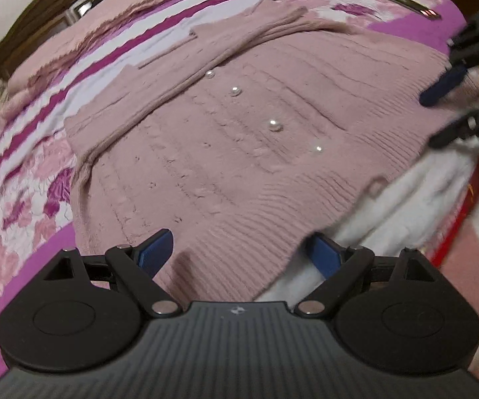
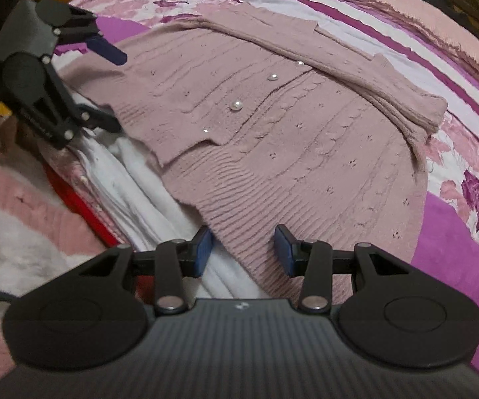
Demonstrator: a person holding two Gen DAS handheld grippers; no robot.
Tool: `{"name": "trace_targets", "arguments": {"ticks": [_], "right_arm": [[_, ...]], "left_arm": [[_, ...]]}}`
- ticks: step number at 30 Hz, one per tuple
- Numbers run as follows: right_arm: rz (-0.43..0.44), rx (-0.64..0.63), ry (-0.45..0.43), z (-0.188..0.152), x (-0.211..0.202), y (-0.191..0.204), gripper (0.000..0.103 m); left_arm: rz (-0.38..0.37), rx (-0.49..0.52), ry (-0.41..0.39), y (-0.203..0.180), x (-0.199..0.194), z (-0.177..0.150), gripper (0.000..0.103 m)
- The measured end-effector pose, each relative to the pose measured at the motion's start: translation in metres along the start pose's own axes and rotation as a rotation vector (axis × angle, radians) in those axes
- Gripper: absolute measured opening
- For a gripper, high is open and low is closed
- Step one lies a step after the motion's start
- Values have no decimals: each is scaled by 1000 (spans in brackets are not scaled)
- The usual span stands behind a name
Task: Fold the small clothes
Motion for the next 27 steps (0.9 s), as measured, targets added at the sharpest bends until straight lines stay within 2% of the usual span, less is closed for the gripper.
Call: {"name": "trace_targets", "arguments": {"ticks": [2, 6, 12, 18, 21, 26, 27], "right_arm": [[-8, -3, -10, 3, 1, -1, 44], [-32, -13, -26, 10, 7, -5, 44], [-72, -72, -13, 14, 23, -3, 45], [-226, -19, -71, 9, 8, -25, 45], [-216, 34, -107, 6, 4, -35, 45], [-234, 36, -132, 9, 6, -34, 44], [-239, 39, -147, 10, 4, -33, 41]], "left_arm": [[-16, -42, 1, 6, 4, 4, 92], [0, -76, 7, 14, 13, 10, 92], [14, -47, 20, 8, 24, 9, 92], [129, -16, -23, 22, 19, -1, 92], [248, 22, -34, 29, 22, -3, 92], [235, 47, -57, 27, 24, -3, 92], [237, 53, -62, 26, 24, -3, 92]]}}
Point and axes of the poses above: each gripper's, at about its wrist camera, not at the fingertips, and x roughly the way its jaws point, y to its left, z to its top, the point moved 8 cm from there along x, roughly the way its jaws point, and after that the axes turned 12 degrees about z, right-handed, at the moved point
